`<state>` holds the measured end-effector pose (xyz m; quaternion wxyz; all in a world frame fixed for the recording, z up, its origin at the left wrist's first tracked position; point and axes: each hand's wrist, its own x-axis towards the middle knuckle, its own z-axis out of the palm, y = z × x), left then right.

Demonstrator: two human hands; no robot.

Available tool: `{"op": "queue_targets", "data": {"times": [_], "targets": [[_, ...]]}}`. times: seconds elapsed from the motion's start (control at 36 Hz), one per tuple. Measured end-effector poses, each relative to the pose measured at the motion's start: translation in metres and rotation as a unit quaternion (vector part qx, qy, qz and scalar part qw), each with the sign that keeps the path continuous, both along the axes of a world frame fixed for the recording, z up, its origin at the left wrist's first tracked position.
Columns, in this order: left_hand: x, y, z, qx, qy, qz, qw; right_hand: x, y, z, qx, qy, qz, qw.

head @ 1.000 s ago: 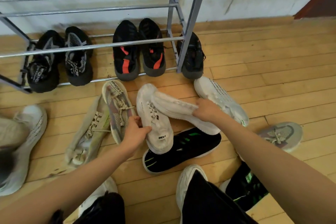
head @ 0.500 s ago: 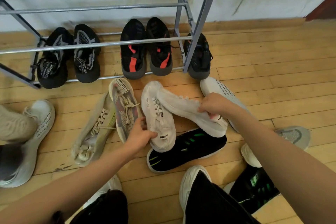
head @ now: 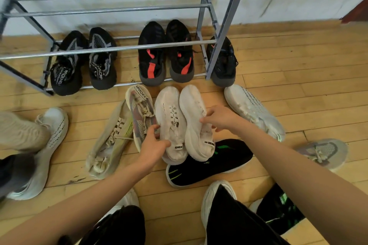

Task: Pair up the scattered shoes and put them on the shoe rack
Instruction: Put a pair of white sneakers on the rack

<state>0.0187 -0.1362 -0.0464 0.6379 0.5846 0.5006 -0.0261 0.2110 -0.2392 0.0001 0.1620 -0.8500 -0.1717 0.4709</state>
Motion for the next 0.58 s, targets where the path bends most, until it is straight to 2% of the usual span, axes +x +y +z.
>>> {"op": "queue_targets", "data": {"times": [0.08,0.19,0.36,0.58], "targets": [[-0.001,0.001,0.002,0.001,0.005,-0.014,1.0,0.003,-0.011,-0.01,-0.016,0.037,-0.105,0.994],[-0.001,0.005,0.005,-0.019,0.031,-0.019,0.999,0.005,-0.025,-0.024,-0.045,0.075,-0.148,0.985],[0.002,0.01,0.012,-0.046,0.047,-0.047,0.997,-0.001,-0.028,-0.033,0.02,0.215,-0.231,0.949],[-0.003,0.007,0.016,-0.08,0.005,0.004,0.997,-0.001,-0.024,-0.027,0.039,0.278,-0.229,0.932]]}}
